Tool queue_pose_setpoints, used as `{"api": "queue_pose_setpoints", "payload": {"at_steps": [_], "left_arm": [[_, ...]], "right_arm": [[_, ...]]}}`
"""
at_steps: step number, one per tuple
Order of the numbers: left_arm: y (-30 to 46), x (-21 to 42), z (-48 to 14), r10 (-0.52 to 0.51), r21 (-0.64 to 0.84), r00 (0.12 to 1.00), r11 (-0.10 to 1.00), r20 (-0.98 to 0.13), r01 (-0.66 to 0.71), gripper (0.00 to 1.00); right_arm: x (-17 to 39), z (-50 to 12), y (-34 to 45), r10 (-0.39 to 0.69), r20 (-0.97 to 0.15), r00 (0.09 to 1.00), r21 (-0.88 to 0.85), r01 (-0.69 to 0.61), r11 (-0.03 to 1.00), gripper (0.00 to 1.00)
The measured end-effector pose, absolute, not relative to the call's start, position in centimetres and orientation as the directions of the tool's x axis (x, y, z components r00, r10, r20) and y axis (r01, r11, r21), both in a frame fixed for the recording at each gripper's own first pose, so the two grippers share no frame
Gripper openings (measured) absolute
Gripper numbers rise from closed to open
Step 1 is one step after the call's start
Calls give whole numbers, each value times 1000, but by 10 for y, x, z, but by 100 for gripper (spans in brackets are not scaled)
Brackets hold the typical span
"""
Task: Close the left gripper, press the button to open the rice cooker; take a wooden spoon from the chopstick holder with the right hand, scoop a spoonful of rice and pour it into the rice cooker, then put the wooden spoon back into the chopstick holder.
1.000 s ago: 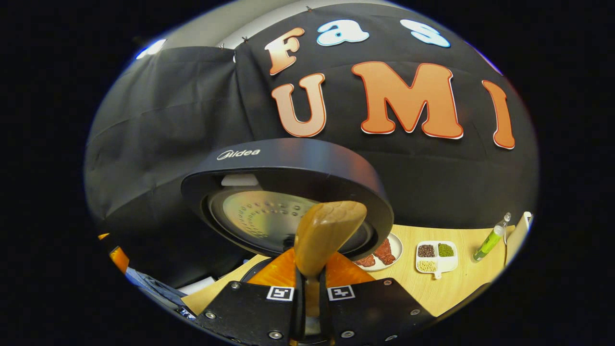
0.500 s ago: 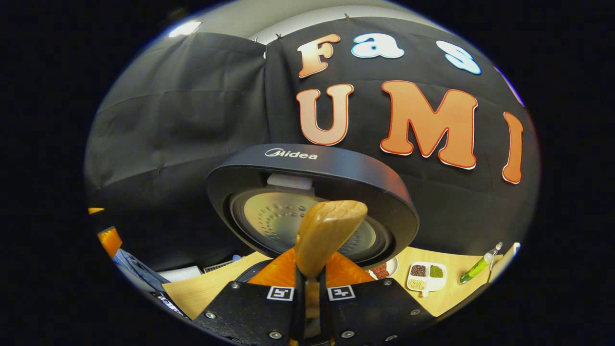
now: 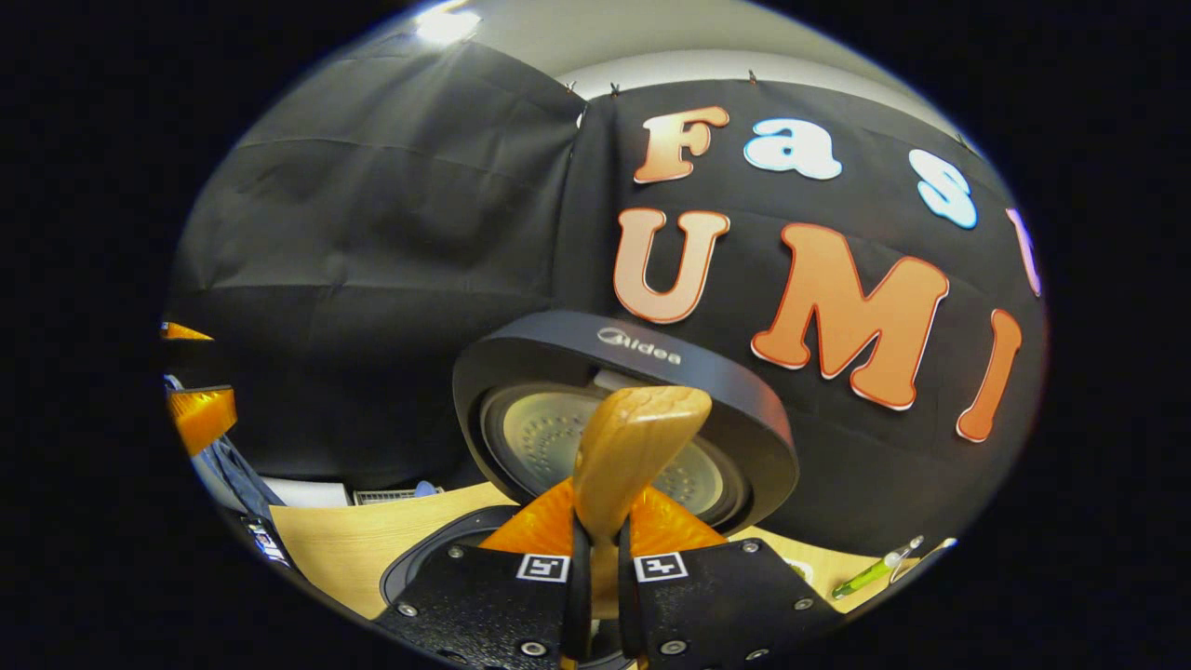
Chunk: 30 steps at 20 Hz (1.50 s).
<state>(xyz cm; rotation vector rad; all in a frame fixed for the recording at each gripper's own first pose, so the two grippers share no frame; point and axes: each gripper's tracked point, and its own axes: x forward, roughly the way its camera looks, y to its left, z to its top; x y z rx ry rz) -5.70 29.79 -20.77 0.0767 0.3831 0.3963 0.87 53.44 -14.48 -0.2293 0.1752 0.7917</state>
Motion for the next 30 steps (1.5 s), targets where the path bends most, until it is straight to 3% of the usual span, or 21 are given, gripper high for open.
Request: {"api": "queue_pose_setpoints", "payload": {"at_steps": [1,2,6,11,12,13,15,17,18,21,22,23,24,30], "left_arm": [[296,-56,-207,388,147,853,922,-349,-359,92],[296,-56,-207,385,146,854,923,-349,-356,100],[286,-53,-206,371,141,860,929,-350,-343,100],[253,-44,-201,344,128,871,939,-349,-320,100],[246,-40,-200,335,123,874,942,-352,-312,100],[238,-39,-200,325,121,877,946,-353,-302,100],[219,-34,-196,307,120,886,952,-348,-283,100],[199,-30,-189,284,110,897,959,-338,-262,100],[187,-26,-186,270,103,901,963,-339,-249,100],[161,-21,-180,247,105,907,969,-341,-225,100],[151,-19,-177,242,109,910,970,-338,-217,93],[142,-17,-173,235,113,912,971,-335,-209,92],[131,-15,-170,227,115,915,973,-333,-200,100],[49,-11,-169,139,58,922,990,-361,-127,100]], "right_arm": [[5,-140,532,693,-229,684,-129,-727,674,11],[4,-135,531,704,-222,674,-109,-735,669,11],[4,-123,499,709,-237,665,97,-709,698,11],[23,-126,420,660,-288,694,345,-568,747,12],[27,-128,401,646,-298,703,384,-532,755,16],[31,-128,383,631,-303,714,421,-493,761,11],[36,-134,342,599,-322,733,480,-419,771,11],[40,-147,291,545,-347,764,494,-345,798,7],[42,-156,265,510,-367,778,487,-306,818,11],[35,-183,191,414,-422,807,470,-195,861,11],[36,-180,164,385,-438,812,467,-161,870,11],[32,-189,142,357,-454,816,460,-128,878,11],[31,-196,122,328,-470,820,453,-95,886,11],[18,-223,17,197,-508,839,404,30,914,12]]}}
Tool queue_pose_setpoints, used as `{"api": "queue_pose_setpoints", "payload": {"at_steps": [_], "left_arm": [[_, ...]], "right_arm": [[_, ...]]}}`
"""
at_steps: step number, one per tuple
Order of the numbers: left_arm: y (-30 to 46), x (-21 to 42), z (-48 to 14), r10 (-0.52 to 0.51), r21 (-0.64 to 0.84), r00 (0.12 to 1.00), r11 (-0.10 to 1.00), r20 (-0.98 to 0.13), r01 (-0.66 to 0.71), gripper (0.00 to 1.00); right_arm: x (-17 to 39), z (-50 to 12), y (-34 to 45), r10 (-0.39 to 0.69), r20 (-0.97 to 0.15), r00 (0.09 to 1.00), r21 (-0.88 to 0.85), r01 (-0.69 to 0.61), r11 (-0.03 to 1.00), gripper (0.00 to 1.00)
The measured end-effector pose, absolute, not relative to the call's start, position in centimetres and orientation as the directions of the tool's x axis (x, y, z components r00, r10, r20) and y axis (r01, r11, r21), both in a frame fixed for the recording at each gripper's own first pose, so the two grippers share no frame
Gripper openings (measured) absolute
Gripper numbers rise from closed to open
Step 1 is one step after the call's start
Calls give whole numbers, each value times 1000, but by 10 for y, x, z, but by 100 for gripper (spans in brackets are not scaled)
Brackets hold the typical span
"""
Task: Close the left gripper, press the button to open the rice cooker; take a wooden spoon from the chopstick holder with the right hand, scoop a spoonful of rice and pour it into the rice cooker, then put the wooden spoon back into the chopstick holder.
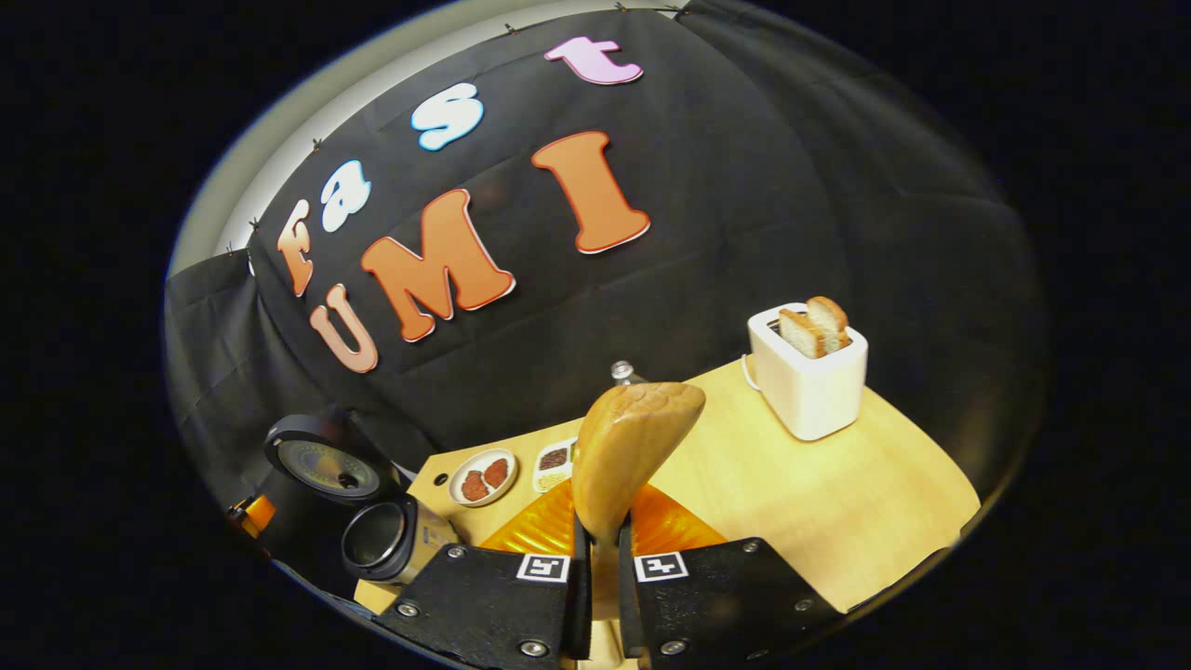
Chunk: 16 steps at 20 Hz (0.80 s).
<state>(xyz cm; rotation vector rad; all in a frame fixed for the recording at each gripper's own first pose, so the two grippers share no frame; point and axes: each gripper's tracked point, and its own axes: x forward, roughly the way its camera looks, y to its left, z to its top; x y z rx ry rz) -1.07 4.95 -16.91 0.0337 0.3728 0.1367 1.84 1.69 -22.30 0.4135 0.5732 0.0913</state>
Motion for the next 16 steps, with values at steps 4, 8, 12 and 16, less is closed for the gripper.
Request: {"api": "queue_pose_setpoints", "payload": {"at_steps": [4,8,12,16], "left_arm": [[18,-15,-161,137,54,921,991,-364,-126,100],[12,-28,-147,177,64,917,984,-357,-165,100],[21,-38,-142,222,83,902,975,-371,-206,100],[41,-27,-132,232,95,907,973,-350,-212,100]], "right_arm": [[10,-260,-19,182,-565,805,413,85,907,11],[3,-299,-23,206,-607,767,413,82,907,11],[-5,-335,-12,237,-648,724,407,66,911,11],[-11,-362,-8,205,-695,689,380,109,919,11]]}}
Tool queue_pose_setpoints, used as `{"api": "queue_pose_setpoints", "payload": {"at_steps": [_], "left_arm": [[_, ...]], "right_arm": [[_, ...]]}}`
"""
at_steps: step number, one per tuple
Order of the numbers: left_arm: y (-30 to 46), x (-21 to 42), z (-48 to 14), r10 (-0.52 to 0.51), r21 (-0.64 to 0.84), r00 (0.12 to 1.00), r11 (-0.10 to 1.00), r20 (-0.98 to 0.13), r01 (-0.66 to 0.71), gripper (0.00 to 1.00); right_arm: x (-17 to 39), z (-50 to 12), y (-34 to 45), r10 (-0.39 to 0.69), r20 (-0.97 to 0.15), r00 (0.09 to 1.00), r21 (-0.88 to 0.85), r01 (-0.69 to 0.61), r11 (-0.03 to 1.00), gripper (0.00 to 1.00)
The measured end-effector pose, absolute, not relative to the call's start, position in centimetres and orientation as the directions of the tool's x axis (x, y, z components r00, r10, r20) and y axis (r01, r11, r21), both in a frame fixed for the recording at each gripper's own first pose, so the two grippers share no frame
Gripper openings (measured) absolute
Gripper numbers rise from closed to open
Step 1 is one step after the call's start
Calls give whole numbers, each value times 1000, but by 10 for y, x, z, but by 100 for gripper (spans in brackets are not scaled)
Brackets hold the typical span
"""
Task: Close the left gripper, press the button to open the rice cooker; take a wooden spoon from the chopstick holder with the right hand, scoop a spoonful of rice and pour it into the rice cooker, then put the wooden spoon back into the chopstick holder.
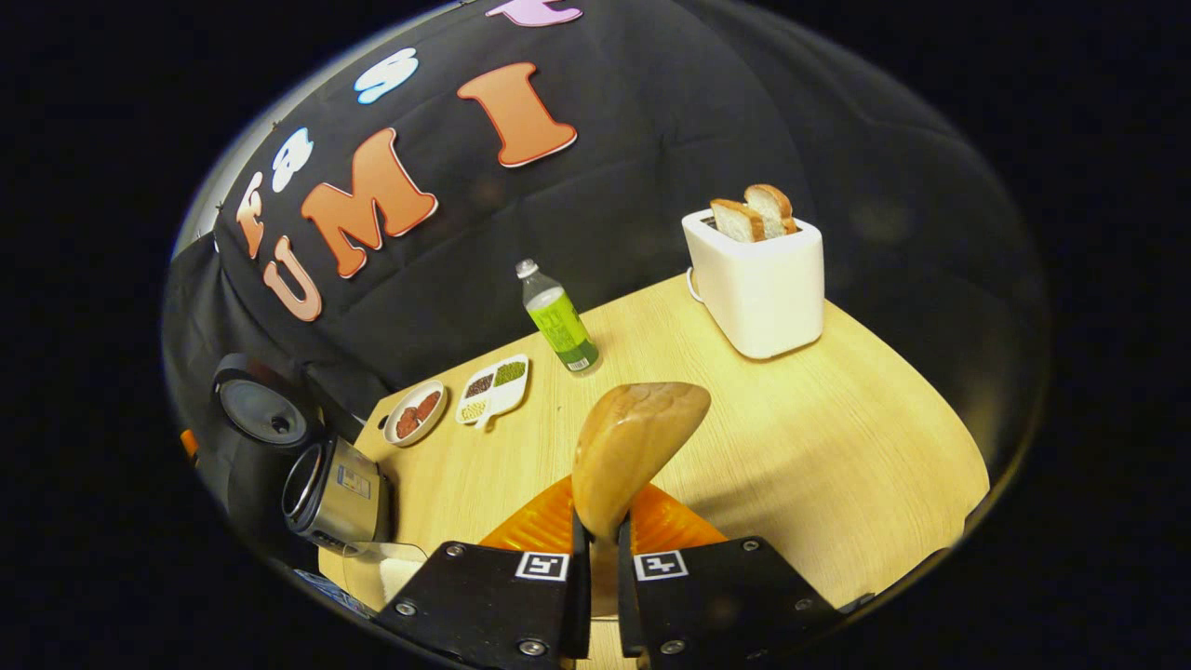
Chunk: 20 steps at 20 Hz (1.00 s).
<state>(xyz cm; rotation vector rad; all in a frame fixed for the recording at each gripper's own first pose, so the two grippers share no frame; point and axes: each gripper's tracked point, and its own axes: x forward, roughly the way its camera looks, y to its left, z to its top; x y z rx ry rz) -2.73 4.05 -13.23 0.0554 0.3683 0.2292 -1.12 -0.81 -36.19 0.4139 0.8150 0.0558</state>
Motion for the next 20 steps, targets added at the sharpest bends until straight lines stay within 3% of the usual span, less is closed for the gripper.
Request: {"api": "queue_pose_setpoints", "payload": {"at_steps": [2,3,4,6,8,9,14,15,16,18,19,20], "left_arm": [[49,-12,-129,221,72,913,975,-343,-209,100],[54,-3,-128,215,56,916,976,-338,-208,92],[59,7,-125,208,43,921,978,-330,-206,100],[67,22,-117,164,-17,929,984,-331,-180,100],[78,46,-107,112,-94,935,984,-337,-152,92],[90,59,-102,103,-112,934,982,-341,-149,100],[126,129,-73,83,-95,947,988,-309,-118,94],[131,144,-67,84,-87,949,990,-304,-115,96],[132,158,-64,71,-93,951,990,-302,-103,94],[140,186,-73,69,-97,937,989,-343,-108,99],[146,199,-85,78,-89,917,989,-390,-122,94],[147,208,-100,80,-83,892,988,-445,-130,96]], "right_arm": [[-12,-368,-8,178,-714,677,359,135,924,12],[-15,-370,-9,165,-722,671,349,148,925,12],[-17,-372,-10,158,-734,661,342,159,926,12],[-28,-379,-10,144,-770,622,324,187,927,14],[-36,-375,-10,143,-773,618,341,215,915,16],[-38,-368,-15,128,-771,624,338,230,913,16],[-52,-342,-36,28,-788,615,272,307,912,39],[-55,-333,-39,16,-784,621,266,314,911,40],[-54,-324,-43,-3,-777,629,254,319,913,49],[-50,-301,-48,-40,-751,660,236,324,916,58],[-49,-285,-48,-47,-732,680,237,319,918,59],[-46,-271,-47,-57,-713,699,234,313,921,53]]}}
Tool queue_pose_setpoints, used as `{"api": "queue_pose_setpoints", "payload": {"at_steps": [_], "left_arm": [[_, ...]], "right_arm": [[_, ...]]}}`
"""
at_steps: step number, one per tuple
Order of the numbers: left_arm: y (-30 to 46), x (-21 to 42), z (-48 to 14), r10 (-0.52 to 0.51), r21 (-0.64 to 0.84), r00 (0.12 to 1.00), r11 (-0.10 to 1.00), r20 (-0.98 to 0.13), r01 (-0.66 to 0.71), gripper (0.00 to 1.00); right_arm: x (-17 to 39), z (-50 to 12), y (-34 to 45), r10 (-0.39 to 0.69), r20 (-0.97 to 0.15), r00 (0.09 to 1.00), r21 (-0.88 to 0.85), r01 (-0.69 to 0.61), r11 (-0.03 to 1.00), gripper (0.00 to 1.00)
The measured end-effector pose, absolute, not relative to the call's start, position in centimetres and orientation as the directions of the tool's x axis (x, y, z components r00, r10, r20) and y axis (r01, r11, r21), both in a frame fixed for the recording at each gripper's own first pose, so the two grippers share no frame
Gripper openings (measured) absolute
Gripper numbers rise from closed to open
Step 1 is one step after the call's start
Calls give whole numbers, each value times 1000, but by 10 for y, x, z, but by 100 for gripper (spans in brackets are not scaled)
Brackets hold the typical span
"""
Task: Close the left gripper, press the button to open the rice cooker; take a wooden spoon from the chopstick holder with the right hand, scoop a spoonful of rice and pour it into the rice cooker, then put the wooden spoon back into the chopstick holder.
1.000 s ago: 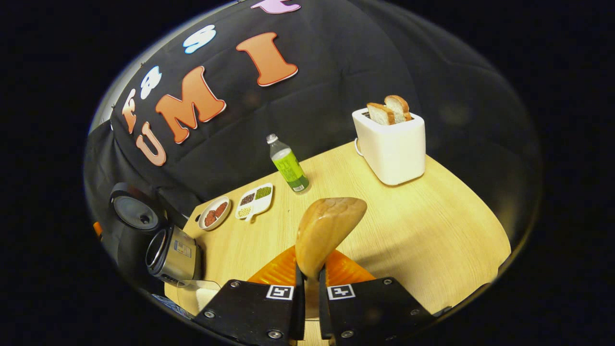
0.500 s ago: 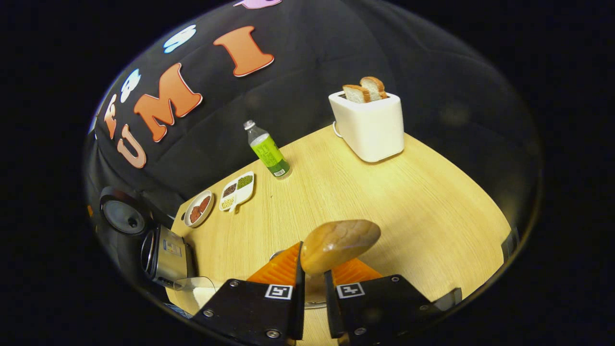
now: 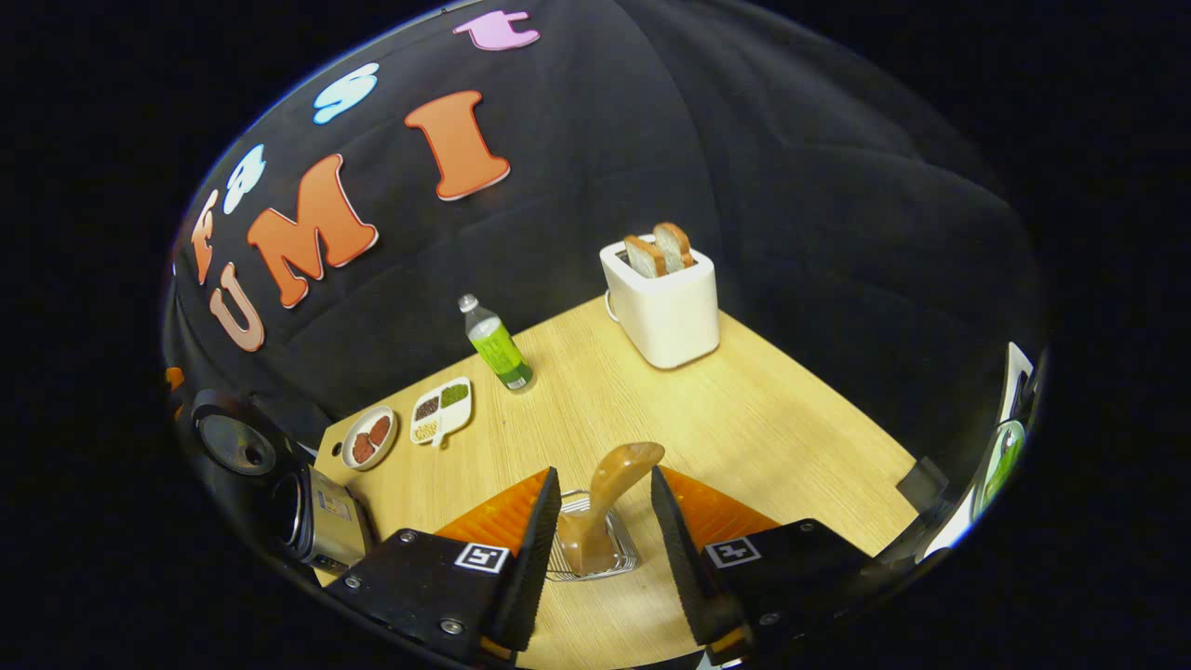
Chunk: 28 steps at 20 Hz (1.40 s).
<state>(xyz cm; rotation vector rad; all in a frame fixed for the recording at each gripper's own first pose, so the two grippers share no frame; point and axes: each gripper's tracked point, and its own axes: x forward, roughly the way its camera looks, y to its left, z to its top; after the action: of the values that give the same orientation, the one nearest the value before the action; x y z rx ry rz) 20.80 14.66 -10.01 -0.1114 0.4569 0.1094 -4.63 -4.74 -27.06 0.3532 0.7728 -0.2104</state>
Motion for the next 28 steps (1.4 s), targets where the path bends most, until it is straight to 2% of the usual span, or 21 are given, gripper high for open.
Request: {"api": "queue_pose_setpoints", "payload": {"at_steps": [1,2,3,4,7,9,12,14,16,17,18,21,22,24,26,28], "left_arm": [[144,217,-115,69,-79,867,989,-493,-123,96],[140,224,-131,61,-69,842,991,-536,-115,96],[135,228,-148,47,-64,806,992,-590,-105,94],[129,225,-168,35,-68,758,992,-651,-104,99],[120,221,-192,12,-102,687,987,-726,-126,94],[116,193,-205,3,-95,613,987,-790,-128,99],[86,144,-238,-39,-100,489,990,-872,-99,99],[81,124,-258,-32,-88,406,989,-913,-118,100],[76,103,-281,-23,-69,313,988,-950,-139,96],[73,95,-293,-19,-57,272,990,-962,-132,99],[70,86,-306,-16,-48,234,990,-972,-129,96],[63,68,-334,-6,-22,115,990,-993,-139,99],[63,78,-338,-4,-22,144,992,-990,-128,99],[61,76,-337,-5,-17,93,990,-996,-137,95],[57,79,-338,8,-5,115,993,-993,-114,96],[52,86,-335,1,-14,218,998,-976,-68,95]], "right_arm": [[-43,-257,-48,-67,-695,716,223,304,926,65],[-41,-245,-49,-80,-675,734,211,295,932,69],[-37,-233,-49,-87,-655,751,203,286,937,69],[-34,-223,-47,-89,-640,763,200,277,940,70],[-33,-207,-42,-83,-609,789,192,248,949,71],[-30,-202,-39,-80,-590,804,183,229,956,72],[-24,-203,-31,-58,-583,811,171,192,966,72],[-19,-208,-24,-30,-591,806,184,171,968,72],[-14,-211,-17,-7,-595,804,194,152,969,72],[-10,-211,-15,5,-591,807,196,138,971,72],[-8,-212,-12,11,-590,807,191,126,973,72],[-3,-218,-11,18,-588,808,169,101,981,72],[-5,-221,-11,17,-596,803,162,99,982,72],[-6,-226,-10,22,-607,794,150,88,985,72],[-3,-221,-7,26,-591,806,138,70,988,72],[4,-206,-1,41,-548,836,145,46,988,72]]}}
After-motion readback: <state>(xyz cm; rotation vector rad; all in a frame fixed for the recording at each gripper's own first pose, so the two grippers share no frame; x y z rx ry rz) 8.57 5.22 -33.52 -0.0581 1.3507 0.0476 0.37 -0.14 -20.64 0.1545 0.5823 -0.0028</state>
